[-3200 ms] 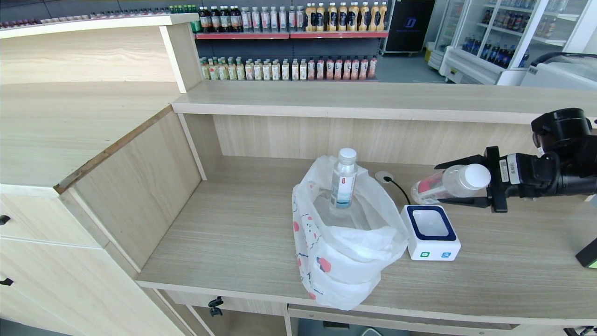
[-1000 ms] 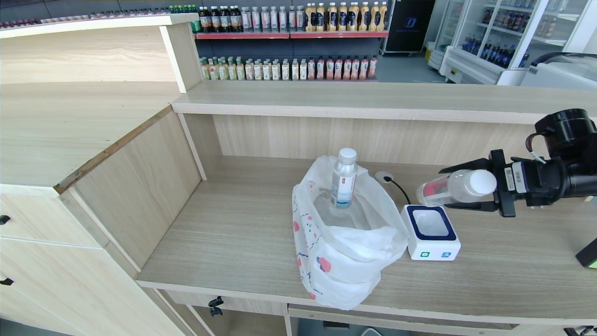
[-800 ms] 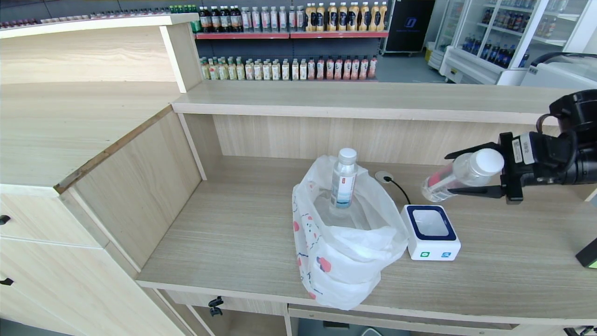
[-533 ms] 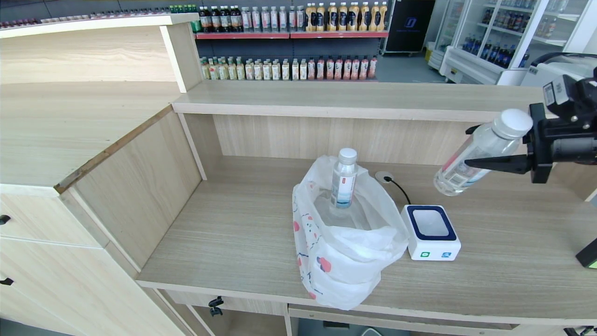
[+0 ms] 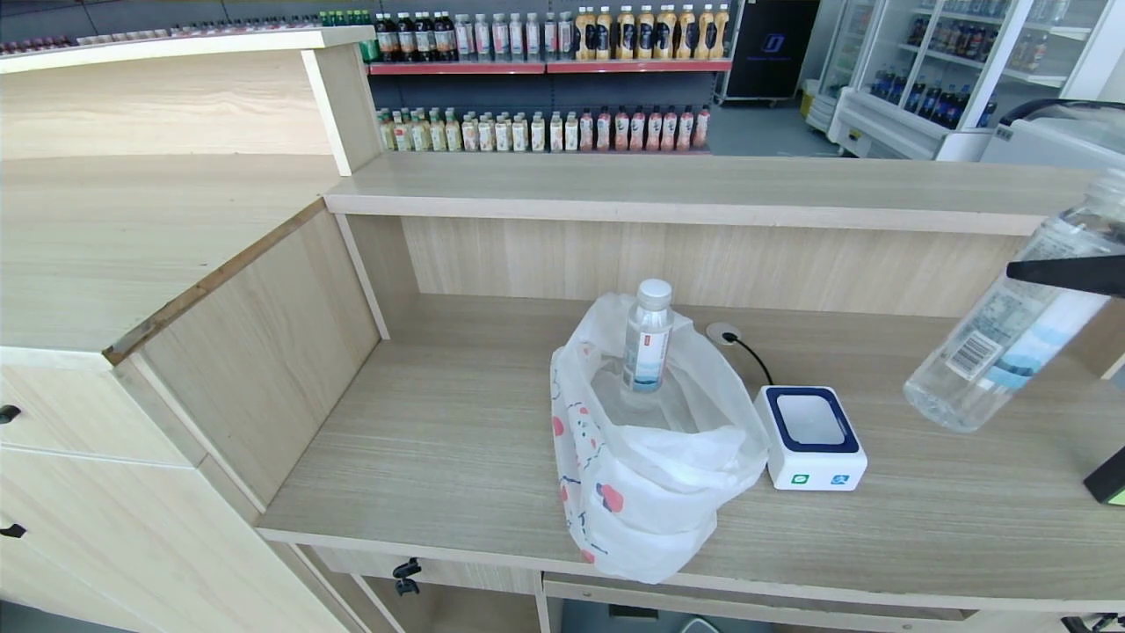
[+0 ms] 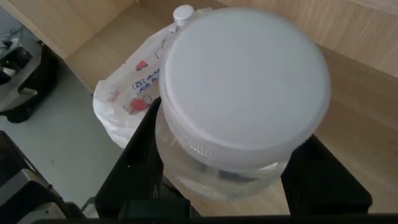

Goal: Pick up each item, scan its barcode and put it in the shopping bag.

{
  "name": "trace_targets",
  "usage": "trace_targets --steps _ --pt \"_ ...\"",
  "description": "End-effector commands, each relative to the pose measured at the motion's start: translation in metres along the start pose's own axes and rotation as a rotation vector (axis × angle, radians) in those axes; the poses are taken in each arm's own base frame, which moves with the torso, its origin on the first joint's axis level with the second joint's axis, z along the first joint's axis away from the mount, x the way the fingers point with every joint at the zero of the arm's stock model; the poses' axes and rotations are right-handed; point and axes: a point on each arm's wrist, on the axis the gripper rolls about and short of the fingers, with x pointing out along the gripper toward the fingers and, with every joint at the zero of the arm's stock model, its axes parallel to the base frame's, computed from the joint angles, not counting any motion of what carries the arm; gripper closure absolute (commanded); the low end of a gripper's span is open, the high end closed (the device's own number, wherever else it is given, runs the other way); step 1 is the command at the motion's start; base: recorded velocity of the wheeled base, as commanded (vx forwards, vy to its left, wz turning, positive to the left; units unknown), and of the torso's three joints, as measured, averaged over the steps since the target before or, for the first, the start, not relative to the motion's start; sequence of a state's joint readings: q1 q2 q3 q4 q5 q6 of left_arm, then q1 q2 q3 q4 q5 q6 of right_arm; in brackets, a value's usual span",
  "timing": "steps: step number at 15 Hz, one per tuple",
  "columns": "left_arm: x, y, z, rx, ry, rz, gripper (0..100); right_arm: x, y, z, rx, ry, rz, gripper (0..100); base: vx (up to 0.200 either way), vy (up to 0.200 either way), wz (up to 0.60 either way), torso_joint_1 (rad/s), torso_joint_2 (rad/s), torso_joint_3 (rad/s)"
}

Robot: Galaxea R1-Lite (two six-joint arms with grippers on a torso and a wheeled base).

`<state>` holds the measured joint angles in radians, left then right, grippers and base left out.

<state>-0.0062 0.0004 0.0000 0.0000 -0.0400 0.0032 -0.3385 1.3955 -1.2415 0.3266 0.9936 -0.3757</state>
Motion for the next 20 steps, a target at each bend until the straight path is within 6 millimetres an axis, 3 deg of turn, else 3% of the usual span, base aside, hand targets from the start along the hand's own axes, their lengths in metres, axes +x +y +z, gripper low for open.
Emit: trace_targets --steps 1,5,9,20 --pt "0.000 0.000 0.000 0.000 0.001 0.000 0 -0.013 0.003 -0.007 0.032 0.001 -0.049 100 0.000 0.000 0.00 0.000 0.00 0.000" --pt "0.000 0.000 0.000 0.000 0.001 0.000 0 -0.025 -0.007 -0.023 0.142 0.047 -0.166 100 0.000 0.000 0.00 0.000 0.00 0.000" --pt "0.000 0.000 0.000 0.000 0.001 0.000 0 -0.037 0.023 -0.025 0.334 0.097 -0.230 100 0.000 0.000 0.00 0.000 0.00 0.000" --pt "0.000 0.000 0.000 0.000 0.001 0.000 0 -0.041 0.029 -0.022 0.320 0.116 -0.259 100 0.000 0.000 0.00 0.000 0.00 0.000"
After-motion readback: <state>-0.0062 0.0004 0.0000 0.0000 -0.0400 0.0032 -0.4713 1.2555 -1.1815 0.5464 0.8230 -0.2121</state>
